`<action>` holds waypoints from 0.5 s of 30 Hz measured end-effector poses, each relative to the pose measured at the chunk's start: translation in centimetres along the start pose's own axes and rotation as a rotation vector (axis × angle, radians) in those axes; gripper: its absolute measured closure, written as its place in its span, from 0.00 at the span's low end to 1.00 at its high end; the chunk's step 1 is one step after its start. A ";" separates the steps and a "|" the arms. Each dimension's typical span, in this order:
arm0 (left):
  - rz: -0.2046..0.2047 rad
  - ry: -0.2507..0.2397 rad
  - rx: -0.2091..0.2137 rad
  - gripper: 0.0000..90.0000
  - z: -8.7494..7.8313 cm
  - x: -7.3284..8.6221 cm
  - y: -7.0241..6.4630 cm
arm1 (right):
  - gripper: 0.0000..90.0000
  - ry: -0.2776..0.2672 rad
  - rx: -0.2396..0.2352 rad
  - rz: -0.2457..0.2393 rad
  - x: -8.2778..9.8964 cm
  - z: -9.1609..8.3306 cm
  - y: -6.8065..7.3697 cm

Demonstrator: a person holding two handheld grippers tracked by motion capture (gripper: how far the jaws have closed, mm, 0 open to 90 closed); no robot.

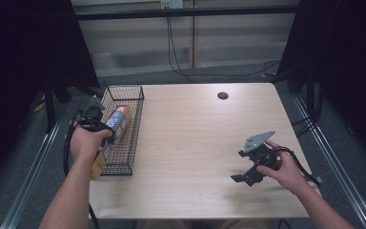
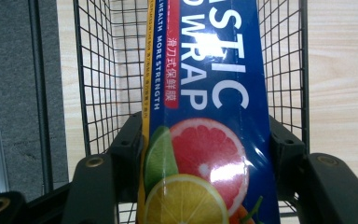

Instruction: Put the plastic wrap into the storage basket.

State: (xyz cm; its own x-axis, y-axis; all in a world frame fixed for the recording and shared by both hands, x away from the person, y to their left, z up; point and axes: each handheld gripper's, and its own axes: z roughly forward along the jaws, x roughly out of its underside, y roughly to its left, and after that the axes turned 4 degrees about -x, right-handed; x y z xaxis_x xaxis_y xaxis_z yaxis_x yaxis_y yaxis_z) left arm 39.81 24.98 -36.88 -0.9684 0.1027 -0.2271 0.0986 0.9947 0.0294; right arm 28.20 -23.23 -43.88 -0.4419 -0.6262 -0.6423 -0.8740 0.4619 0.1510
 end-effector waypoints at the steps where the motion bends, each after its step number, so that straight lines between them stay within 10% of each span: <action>1: -0.003 0.004 0.000 0.49 0.1 0.0 0.0 | 0.03 -0.002 0.000 0.002 0.0 0.0 0.0; 15: -0.051 0.014 -0.008 0.48 1.2 0.1 0.0 | 0.03 -0.016 -0.010 0.012 0.0 0.4 0.0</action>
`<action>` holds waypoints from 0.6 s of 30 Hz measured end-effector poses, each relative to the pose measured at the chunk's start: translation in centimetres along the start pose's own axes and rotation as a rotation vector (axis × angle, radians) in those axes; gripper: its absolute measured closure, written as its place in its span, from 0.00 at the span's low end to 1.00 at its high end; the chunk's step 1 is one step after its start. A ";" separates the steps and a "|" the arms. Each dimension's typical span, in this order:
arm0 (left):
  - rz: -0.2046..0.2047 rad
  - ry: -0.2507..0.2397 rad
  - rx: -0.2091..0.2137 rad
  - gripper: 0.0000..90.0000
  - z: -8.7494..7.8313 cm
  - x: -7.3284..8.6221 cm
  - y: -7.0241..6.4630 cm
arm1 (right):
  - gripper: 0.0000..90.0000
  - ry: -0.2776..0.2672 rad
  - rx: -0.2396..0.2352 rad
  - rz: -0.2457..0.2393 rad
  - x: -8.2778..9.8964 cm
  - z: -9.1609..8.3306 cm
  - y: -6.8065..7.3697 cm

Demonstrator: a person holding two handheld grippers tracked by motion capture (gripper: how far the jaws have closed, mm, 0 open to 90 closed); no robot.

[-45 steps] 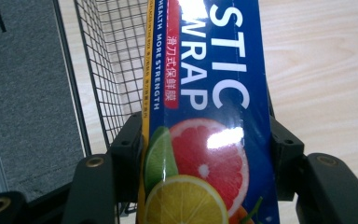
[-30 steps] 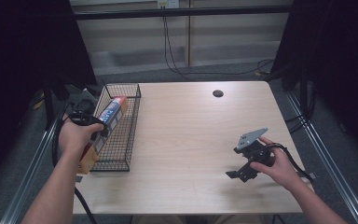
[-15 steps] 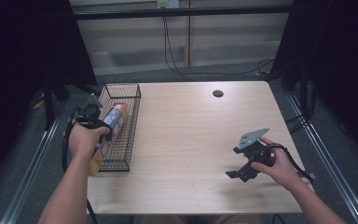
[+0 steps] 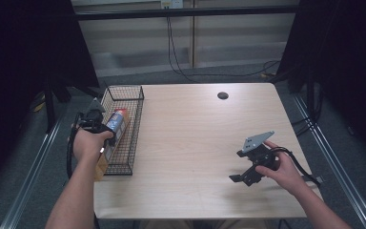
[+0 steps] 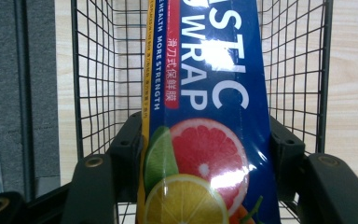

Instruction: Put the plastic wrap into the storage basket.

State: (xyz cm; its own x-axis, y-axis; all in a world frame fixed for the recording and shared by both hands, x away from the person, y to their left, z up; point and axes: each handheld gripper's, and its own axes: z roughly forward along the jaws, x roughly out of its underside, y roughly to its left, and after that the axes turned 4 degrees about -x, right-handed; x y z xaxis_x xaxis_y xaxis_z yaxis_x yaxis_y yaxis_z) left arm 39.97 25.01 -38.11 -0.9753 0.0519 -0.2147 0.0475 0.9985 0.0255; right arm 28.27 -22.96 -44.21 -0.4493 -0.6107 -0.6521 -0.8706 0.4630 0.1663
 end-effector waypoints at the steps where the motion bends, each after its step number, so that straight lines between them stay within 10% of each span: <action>1: -0.009 0.000 0.001 0.48 0.0 -0.1 0.0 | 0.03 -0.003 -0.003 -0.005 0.0 0.1 0.0; 18: -0.047 -0.009 -0.009 0.46 1.0 0.2 -0.6 | 0.03 0.019 0.007 -0.018 0.3 0.8 0.7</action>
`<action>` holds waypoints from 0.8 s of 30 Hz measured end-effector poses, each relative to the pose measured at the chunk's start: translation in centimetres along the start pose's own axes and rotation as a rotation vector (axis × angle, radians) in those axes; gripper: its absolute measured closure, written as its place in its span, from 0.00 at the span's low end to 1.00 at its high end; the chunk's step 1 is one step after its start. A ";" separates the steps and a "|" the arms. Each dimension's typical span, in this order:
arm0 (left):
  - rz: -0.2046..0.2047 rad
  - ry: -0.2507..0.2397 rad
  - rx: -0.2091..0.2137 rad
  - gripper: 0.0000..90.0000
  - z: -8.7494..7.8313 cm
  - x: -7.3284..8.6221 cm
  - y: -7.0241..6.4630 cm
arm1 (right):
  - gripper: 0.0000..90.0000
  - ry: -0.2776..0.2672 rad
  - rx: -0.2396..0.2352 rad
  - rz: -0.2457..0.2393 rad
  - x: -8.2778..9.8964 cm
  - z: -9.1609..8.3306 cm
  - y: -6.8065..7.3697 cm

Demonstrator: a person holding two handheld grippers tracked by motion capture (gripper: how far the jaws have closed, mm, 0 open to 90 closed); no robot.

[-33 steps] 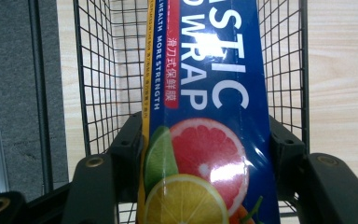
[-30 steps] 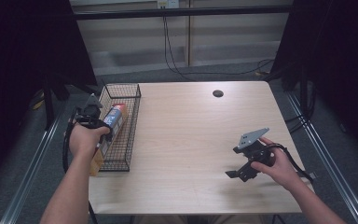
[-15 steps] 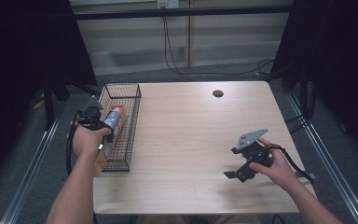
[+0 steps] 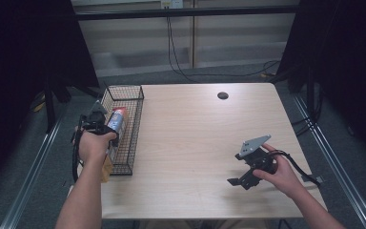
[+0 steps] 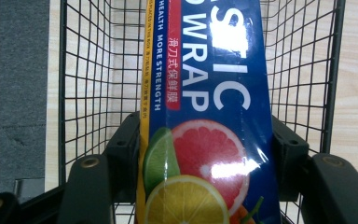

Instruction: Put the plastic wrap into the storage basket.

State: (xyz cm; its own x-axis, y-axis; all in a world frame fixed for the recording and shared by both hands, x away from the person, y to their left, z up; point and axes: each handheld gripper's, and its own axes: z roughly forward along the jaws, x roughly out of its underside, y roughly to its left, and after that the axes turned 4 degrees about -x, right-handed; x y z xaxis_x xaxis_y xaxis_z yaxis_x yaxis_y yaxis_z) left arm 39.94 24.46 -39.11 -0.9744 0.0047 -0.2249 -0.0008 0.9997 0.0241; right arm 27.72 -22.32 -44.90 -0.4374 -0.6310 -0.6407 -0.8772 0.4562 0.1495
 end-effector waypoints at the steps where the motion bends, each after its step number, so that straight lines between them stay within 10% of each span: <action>1: -0.001 0.005 0.002 0.46 0.0 0.0 0.0 | 0.03 -0.003 0.000 -0.001 0.0 0.0 0.0; 10: -0.020 -0.043 0.054 0.34 -1.3 0.1 0.3 | 0.03 -0.005 -0.005 -0.001 -0.1 0.4 0.1; 24: 0.111 -0.151 0.124 0.26 -4.0 1.0 0.3 | 0.03 -0.005 0.003 -0.007 0.0 0.4 0.1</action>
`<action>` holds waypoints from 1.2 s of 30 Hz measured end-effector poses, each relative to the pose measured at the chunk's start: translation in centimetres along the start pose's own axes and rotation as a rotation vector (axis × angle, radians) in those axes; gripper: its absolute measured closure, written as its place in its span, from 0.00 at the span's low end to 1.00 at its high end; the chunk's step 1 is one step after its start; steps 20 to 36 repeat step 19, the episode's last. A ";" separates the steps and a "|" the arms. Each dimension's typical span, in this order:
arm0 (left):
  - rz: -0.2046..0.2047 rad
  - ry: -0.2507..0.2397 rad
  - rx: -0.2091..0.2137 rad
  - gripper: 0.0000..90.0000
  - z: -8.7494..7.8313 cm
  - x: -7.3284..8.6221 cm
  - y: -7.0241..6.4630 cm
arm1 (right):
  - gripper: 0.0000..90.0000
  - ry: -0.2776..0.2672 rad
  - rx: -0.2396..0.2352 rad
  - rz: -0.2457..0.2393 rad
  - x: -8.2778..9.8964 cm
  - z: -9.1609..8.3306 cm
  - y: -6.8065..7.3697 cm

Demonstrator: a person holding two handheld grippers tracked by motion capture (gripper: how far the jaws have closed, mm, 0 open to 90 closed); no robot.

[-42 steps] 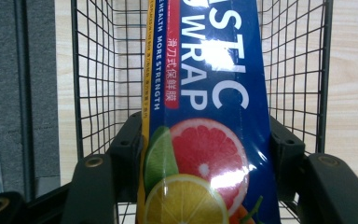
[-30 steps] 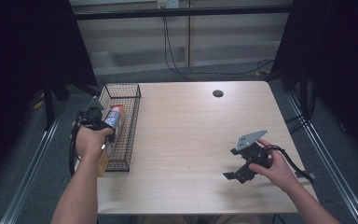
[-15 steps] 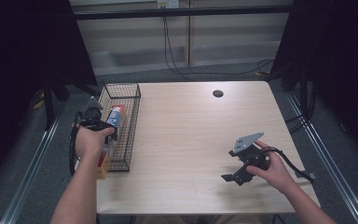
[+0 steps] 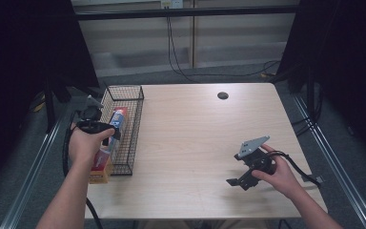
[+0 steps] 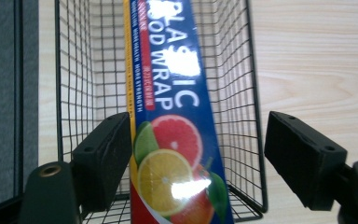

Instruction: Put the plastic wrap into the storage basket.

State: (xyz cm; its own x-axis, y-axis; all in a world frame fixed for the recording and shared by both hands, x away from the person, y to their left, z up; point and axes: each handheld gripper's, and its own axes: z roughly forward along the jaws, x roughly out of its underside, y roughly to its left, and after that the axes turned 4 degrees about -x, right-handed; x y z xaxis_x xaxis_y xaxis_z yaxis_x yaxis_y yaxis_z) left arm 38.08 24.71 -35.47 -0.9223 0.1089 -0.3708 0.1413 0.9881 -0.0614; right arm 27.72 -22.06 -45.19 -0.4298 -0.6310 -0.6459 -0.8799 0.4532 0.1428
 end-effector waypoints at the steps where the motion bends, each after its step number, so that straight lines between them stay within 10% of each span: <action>1: 0.015 -0.007 0.011 0.25 -0.2 0.1 -0.2 | 0.03 0.000 0.001 -0.001 0.0 0.0 0.0; 18: 0.224 -0.122 0.179 0.18 -1.2 1.4 -4.7 | 0.03 -0.007 -0.002 0.015 0.1 0.1 -0.2; 36: 0.228 -0.131 0.185 0.17 -1.2 1.5 -5.2 | 0.03 -0.006 -0.003 0.014 0.2 0.1 -0.3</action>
